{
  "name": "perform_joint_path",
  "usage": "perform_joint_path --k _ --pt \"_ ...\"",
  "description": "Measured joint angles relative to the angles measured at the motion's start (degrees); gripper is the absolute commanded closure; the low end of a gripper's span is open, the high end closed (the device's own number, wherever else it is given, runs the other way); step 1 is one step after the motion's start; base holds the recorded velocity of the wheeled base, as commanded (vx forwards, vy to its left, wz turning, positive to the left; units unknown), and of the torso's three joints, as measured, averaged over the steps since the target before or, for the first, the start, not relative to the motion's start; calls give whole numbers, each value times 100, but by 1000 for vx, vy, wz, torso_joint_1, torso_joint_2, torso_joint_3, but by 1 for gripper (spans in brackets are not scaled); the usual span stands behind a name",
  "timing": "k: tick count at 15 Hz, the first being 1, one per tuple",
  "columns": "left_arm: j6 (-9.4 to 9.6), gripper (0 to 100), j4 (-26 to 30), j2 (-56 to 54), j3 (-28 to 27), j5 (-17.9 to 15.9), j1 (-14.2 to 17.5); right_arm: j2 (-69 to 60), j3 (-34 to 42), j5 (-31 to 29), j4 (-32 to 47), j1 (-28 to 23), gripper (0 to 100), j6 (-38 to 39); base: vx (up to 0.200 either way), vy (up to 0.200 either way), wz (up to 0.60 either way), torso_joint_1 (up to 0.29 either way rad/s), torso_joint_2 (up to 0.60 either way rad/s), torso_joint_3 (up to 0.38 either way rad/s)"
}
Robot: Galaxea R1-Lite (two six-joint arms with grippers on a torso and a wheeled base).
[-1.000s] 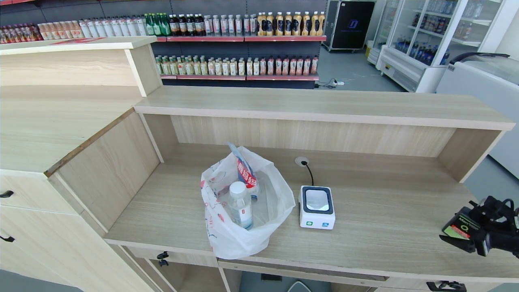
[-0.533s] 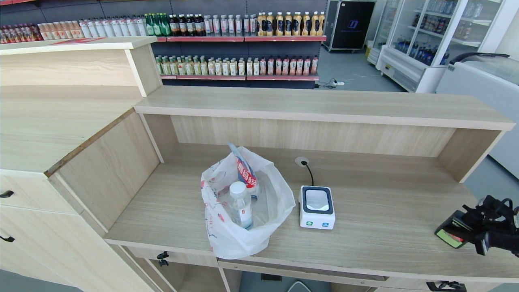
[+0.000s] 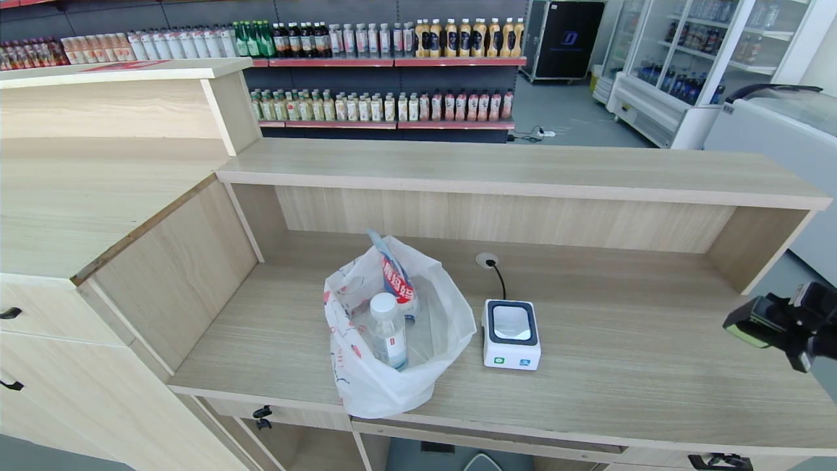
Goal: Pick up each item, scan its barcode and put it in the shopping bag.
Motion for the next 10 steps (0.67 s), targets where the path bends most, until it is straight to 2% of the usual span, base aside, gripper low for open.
perform_joint_path --k 3,5,10 --pt "0 0 2 0 0 2 -2 -1704 636 118 -32 308 100 -874 0 0 0 0 0 0" --pt "0 0 0 0 0 2 -5 -2937 1178 121 -34 855 100 -1868 0 0 0 0 0 0" --pt "0 0 2 0 0 2 0 -4817 1790 33 -60 3532 100 -5848 0 0 0 0 0 0"
